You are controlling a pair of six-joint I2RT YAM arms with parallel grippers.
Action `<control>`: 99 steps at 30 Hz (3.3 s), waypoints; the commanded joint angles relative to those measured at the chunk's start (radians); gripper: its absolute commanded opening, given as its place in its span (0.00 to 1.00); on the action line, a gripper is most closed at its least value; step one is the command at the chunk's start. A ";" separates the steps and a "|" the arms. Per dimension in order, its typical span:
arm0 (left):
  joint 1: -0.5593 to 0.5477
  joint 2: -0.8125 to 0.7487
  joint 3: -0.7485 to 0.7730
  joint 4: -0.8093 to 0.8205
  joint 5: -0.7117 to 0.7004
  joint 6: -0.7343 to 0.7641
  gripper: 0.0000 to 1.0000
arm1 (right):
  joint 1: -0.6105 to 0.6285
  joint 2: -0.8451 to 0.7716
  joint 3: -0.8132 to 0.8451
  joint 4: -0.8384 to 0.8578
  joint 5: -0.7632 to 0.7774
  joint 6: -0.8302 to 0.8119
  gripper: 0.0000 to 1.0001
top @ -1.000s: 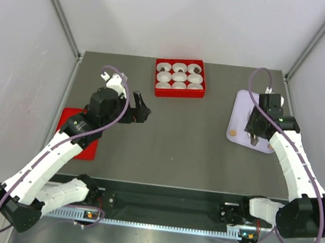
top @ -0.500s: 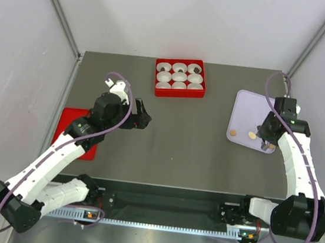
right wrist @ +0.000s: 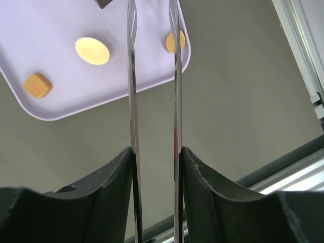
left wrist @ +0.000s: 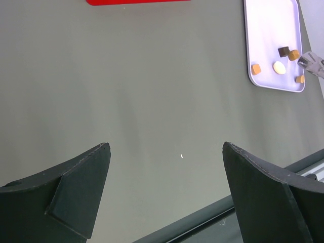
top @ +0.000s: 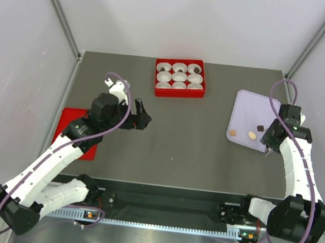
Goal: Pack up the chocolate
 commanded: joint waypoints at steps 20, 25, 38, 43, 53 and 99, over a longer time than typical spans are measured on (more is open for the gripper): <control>0.000 -0.056 0.019 0.031 0.024 0.018 0.97 | -0.023 0.083 -0.019 0.177 0.000 0.011 0.41; 0.002 -0.065 0.014 0.030 0.024 0.018 0.97 | -0.024 0.109 -0.017 0.198 -0.010 0.017 0.41; 0.000 -0.108 0.020 0.028 0.024 0.028 0.97 | -0.024 0.120 0.003 0.191 -0.033 0.014 0.34; 0.000 -0.133 0.025 0.014 0.029 0.033 0.97 | -0.024 0.091 0.090 0.143 -0.013 -0.003 0.30; 0.000 -0.145 0.028 -0.004 0.038 0.059 0.97 | 0.063 0.108 0.288 0.099 -0.062 0.019 0.29; 0.000 0.134 0.135 0.099 0.010 0.064 0.96 | 0.654 0.880 0.854 0.487 0.080 -0.210 0.43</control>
